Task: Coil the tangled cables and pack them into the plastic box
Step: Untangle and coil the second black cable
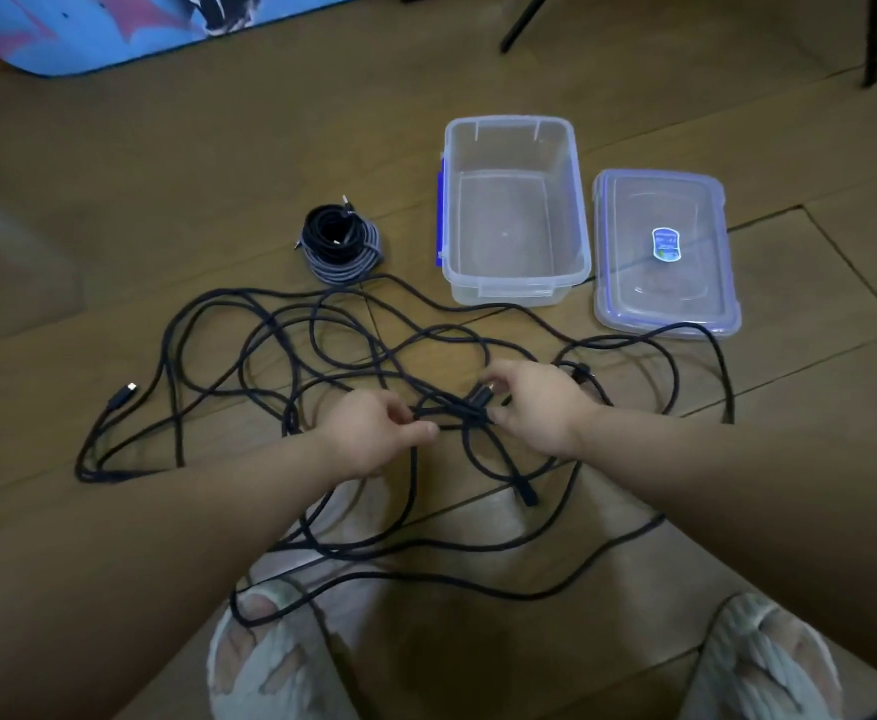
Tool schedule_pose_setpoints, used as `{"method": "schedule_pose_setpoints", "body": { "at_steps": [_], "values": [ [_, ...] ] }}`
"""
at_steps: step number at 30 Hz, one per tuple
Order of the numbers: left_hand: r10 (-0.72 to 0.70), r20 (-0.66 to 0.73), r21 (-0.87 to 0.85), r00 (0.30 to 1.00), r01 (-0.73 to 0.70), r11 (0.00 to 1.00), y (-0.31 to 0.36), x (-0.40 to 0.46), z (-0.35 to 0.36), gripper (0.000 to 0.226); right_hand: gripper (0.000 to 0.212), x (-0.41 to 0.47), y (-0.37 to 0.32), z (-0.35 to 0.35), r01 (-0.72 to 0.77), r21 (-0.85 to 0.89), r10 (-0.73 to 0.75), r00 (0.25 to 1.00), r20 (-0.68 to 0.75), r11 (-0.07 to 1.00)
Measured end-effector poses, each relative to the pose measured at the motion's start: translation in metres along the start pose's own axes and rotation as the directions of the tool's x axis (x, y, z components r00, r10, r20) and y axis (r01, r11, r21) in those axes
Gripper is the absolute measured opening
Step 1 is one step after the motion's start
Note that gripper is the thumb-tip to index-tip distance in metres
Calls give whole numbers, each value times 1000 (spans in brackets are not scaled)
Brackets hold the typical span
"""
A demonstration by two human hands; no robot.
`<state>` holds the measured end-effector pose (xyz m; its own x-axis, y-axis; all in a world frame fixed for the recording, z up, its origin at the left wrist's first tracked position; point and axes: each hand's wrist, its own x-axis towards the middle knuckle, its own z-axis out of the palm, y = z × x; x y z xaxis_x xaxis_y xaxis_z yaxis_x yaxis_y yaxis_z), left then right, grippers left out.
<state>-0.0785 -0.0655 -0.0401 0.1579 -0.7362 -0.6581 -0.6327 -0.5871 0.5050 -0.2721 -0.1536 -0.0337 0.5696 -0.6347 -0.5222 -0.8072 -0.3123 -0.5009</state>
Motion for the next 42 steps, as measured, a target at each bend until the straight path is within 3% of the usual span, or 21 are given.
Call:
{"method": "schedule_pose_setpoints", "body": {
  "at_steps": [3,5,6,8,10,14,16,19,21,24,28,31,33,37,42],
  "values": [
    [45,-89,-172,995,-59,983,-5,-8,-12,12,62,7,-24,5,139,-86,-137,990,27,987],
    [50,-117,-173,992,-70,983,-18,-14,-22,5,70,13,-40,16,203,-223,-181,977,115,953],
    [38,-129,-178,991,-60,982,-27,-17,-24,5,67,16,-46,22,239,-304,-194,966,172,922],
    [-3,-166,-236,986,-37,971,-48,-20,-27,11,42,22,-56,30,284,-426,-198,951,235,859],
    [-44,-238,-290,970,-28,957,-66,-22,-32,11,28,30,-70,28,225,-418,-178,973,148,880],
    [-129,-403,-306,906,-1,952,-100,-32,-59,20,39,49,-126,15,154,-479,-119,988,103,864],
    [-174,-496,-229,850,65,971,-125,-35,-75,29,50,55,-162,17,193,-495,-187,980,62,847],
    [-302,-650,-210,697,217,953,-170,-36,-95,37,54,68,-207,39,348,-377,-357,933,47,858],
    [-458,-655,-384,601,258,887,-196,-37,-103,38,58,79,-228,61,382,-251,-372,924,90,889],
    [-680,-507,-704,530,199,681,-227,-37,-107,43,62,93,-250,96,350,-132,-337,935,110,927],
    [-766,-255,-939,590,36,341,-251,-35,-115,55,61,104,-264,128,253,-13,-250,963,104,967],
    [-787,-134,-991,602,-91,99,-257,-36,-116,22,61,104,-270,143,222,44,-226,968,114,974],
    [-752,-77,-991,655,-135,-17,-250,-41,-114,11,60,104,-273,146,218,73,-224,969,100,973],
    [-585,-92,-990,806,-136,-32,-233,-50,-118,11,49,102,-275,134,242,85,-247,967,62,967],
    [-402,-157,-985,902,-112,133,-190,-57,-132,13,42,91,-264,102,279,134,-282,959,5,951]
  ]
}}
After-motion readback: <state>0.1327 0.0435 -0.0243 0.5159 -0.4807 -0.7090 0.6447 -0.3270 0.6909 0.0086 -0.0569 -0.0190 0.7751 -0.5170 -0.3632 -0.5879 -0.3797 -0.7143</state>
